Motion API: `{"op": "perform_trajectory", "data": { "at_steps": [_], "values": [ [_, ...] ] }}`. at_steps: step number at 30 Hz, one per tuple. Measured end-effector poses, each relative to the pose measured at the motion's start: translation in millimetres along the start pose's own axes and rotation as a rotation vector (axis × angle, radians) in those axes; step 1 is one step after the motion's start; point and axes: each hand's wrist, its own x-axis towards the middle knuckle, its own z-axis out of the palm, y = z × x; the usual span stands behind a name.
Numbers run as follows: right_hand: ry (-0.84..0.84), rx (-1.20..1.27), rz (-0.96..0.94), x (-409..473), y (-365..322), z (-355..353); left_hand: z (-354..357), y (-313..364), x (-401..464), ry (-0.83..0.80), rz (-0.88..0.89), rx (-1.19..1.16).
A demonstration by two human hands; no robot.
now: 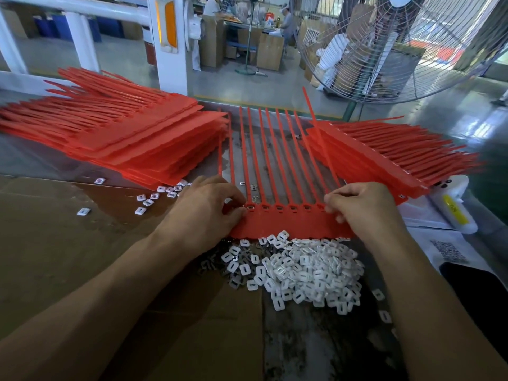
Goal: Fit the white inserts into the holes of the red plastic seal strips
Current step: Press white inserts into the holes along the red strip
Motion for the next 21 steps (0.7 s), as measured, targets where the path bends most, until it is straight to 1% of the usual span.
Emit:
{"op": "perform_trajectory", "data": {
  "at_steps": [7,21],
  "values": [
    [-0.030,-0.053,0.032,-0.5,3.2,4.1,0.0,0.3,-0.3,0.004,-0.005,0.003],
    [-0.064,-0.132,0.017,3.7,4.3,8.6,1.9,-1.3,0.5,0.008,0.005,0.001]
  ]
}}
